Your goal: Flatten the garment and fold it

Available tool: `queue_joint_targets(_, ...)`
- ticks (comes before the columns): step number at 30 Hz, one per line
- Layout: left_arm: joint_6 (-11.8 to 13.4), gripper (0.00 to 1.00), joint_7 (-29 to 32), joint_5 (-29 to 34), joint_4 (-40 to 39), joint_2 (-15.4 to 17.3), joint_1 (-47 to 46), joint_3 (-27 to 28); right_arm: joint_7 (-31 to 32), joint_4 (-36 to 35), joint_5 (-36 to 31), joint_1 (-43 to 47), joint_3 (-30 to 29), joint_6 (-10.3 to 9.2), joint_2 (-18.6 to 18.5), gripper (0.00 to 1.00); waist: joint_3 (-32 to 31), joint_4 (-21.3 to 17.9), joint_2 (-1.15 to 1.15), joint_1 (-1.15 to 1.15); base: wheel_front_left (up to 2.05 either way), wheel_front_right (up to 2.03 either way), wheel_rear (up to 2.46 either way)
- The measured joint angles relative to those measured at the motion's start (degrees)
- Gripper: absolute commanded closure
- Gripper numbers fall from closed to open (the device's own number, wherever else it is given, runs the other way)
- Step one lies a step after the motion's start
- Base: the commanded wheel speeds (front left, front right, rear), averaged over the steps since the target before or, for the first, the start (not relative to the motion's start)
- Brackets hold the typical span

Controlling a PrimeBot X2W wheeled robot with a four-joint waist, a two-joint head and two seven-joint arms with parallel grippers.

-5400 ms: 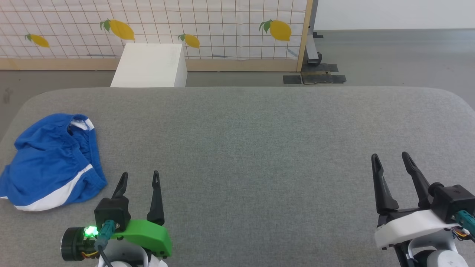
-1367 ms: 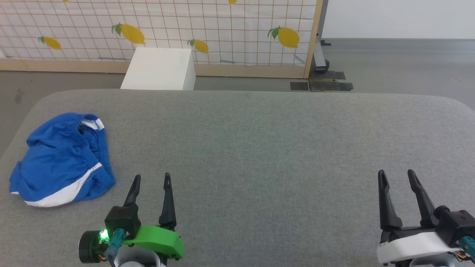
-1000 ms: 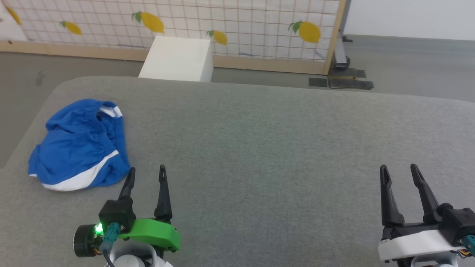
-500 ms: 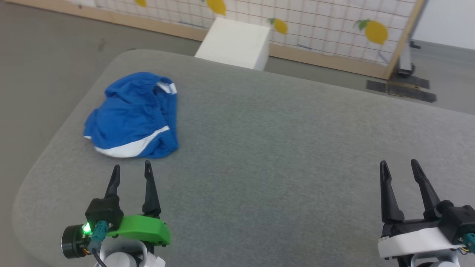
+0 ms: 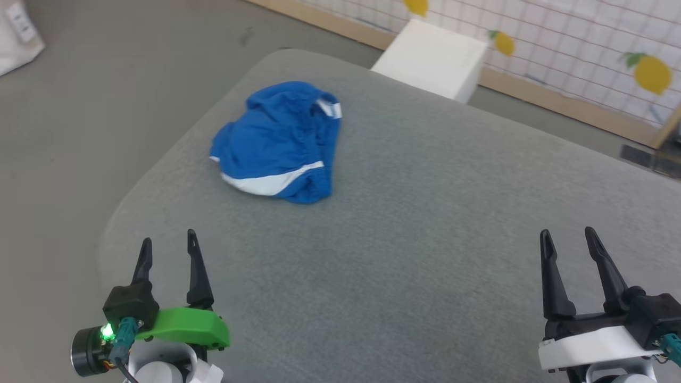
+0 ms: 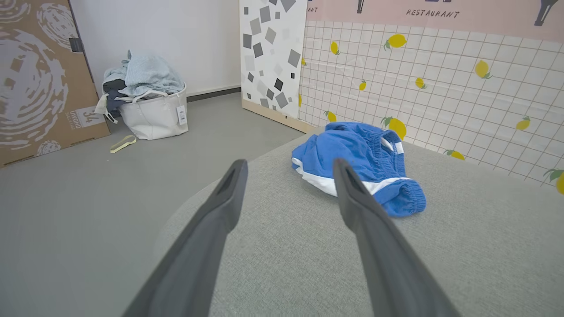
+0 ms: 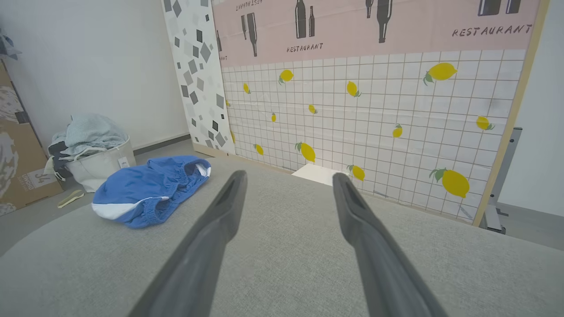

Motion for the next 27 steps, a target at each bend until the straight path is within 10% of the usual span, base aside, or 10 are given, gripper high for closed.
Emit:
queue_joint_targets(12,-0.42,0.0,0.0,-0.47,0.83,0.0,-0.63,1.46,0.0,0.02,-0.49,-0.06,0.42,0.0,0.01,0.0,0.46,2.85,0.0,0.0,0.0,0.0,0.0)
queue_joint_targets(27,-10.43,0.0,4.33,-1.98,16.94,8.94,-32.31,3.76,0.0,-1.2,-5.26,-5.47,0.63,0.0,0.05,0.0,7.15,-1.83,0.0,0.0,0.0,0.0,0.0)
